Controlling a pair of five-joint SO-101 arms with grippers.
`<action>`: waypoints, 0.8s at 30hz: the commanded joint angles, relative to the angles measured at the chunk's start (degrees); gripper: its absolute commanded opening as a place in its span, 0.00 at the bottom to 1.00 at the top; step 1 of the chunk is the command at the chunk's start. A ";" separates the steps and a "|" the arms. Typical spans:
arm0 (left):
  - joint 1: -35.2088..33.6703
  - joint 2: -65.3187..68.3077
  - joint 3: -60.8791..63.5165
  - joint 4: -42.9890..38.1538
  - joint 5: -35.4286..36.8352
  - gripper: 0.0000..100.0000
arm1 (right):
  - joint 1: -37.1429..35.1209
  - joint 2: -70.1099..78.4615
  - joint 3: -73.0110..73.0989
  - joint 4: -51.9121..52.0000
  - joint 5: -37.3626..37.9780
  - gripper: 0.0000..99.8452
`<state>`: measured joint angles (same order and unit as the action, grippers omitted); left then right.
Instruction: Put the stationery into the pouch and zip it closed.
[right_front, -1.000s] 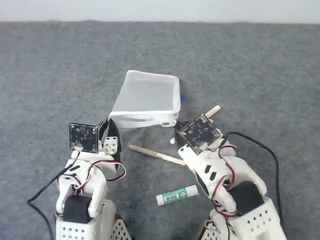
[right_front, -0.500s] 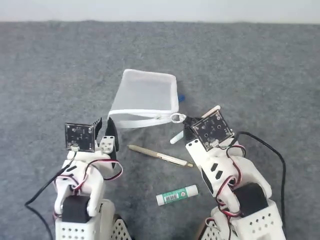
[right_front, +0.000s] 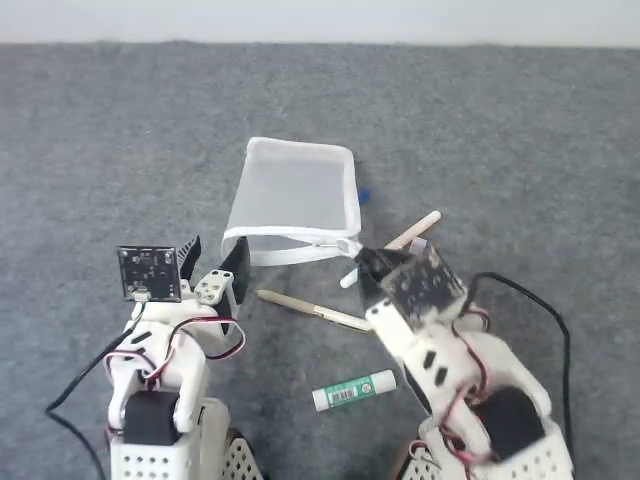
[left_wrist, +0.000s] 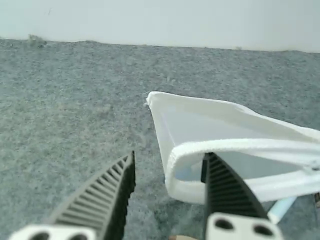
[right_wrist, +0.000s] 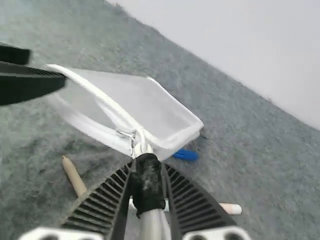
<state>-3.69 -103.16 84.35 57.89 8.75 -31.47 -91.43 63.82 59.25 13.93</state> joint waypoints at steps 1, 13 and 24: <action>2.20 -1.32 0.13 -2.11 0.70 0.21 | -1.45 -9.45 -3.52 2.95 -0.09 0.01; 2.11 -1.32 0.57 -2.46 -1.14 0.21 | -1.36 -12.53 -2.02 2.95 -0.26 0.01; 2.11 -1.32 0.40 -2.29 -5.10 0.07 | -5.32 -12.26 2.46 0.92 0.00 0.03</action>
<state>-1.32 -103.16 85.67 57.19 4.97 -35.16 -103.82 66.29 61.63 13.93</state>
